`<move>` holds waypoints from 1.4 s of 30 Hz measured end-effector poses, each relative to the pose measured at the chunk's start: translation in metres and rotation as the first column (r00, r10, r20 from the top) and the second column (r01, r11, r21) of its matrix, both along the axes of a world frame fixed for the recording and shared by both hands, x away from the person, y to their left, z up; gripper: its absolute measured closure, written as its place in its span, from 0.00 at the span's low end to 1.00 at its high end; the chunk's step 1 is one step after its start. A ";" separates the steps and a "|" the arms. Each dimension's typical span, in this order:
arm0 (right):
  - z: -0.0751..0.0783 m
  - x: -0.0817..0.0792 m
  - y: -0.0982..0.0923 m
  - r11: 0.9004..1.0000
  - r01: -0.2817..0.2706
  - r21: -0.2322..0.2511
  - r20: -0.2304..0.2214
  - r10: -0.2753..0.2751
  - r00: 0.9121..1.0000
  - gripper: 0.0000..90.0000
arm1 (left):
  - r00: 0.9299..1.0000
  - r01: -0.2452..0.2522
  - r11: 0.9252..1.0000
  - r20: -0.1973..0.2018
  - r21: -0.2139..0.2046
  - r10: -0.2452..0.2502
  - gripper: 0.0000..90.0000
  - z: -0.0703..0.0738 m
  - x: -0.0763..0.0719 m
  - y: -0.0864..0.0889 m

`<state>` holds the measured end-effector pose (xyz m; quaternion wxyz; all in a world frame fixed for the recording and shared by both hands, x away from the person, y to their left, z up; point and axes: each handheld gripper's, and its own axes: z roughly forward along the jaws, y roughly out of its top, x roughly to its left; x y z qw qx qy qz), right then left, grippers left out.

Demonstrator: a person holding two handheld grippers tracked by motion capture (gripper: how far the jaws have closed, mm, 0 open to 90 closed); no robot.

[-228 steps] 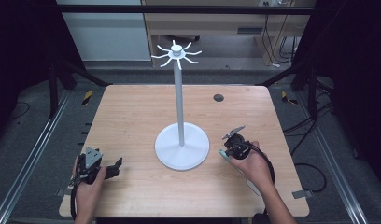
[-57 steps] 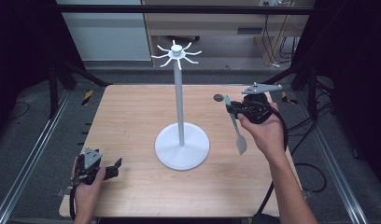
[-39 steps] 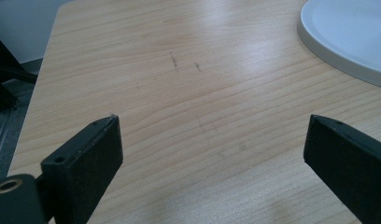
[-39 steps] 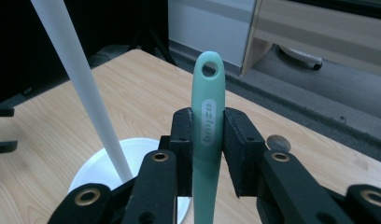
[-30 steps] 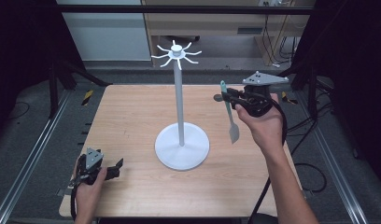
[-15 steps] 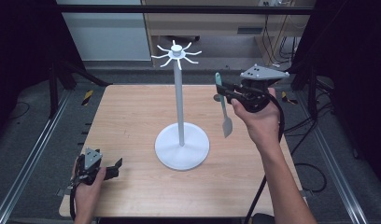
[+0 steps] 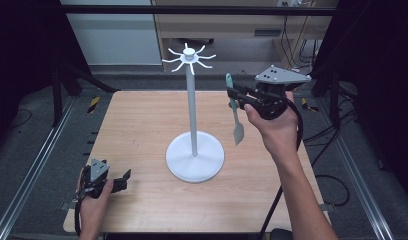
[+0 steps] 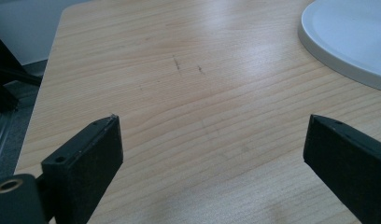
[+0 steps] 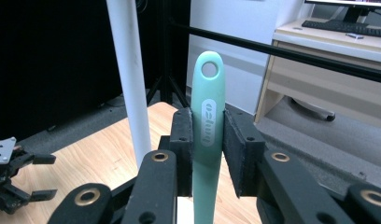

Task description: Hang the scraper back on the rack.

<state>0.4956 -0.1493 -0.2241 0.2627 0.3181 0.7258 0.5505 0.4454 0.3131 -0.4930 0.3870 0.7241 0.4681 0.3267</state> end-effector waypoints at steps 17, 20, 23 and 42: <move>0.014 -0.013 0.005 1.000 -0.025 0.016 0.051 0.024 0.998 0.82 | 1.000 -0.002 1.000 0.000 -0.003 0.002 0.05 0.001 0.000 0.001; 0.016 -0.013 0.006 1.000 -0.024 0.016 0.055 0.023 0.998 0.82 | 1.000 -0.001 1.000 0.001 -0.003 0.001 0.05 0.000 0.000 0.001; 0.017 -0.013 0.006 1.000 -0.022 0.014 0.061 0.021 0.998 0.82 | 1.000 -0.002 1.000 0.001 -0.004 0.002 0.05 0.001 0.000 0.002; 0.030 -0.014 0.022 0.997 -0.078 0.030 0.097 0.074 0.992 0.82 | 1.000 -0.002 1.000 0.003 -0.008 0.002 0.06 0.001 0.000 0.003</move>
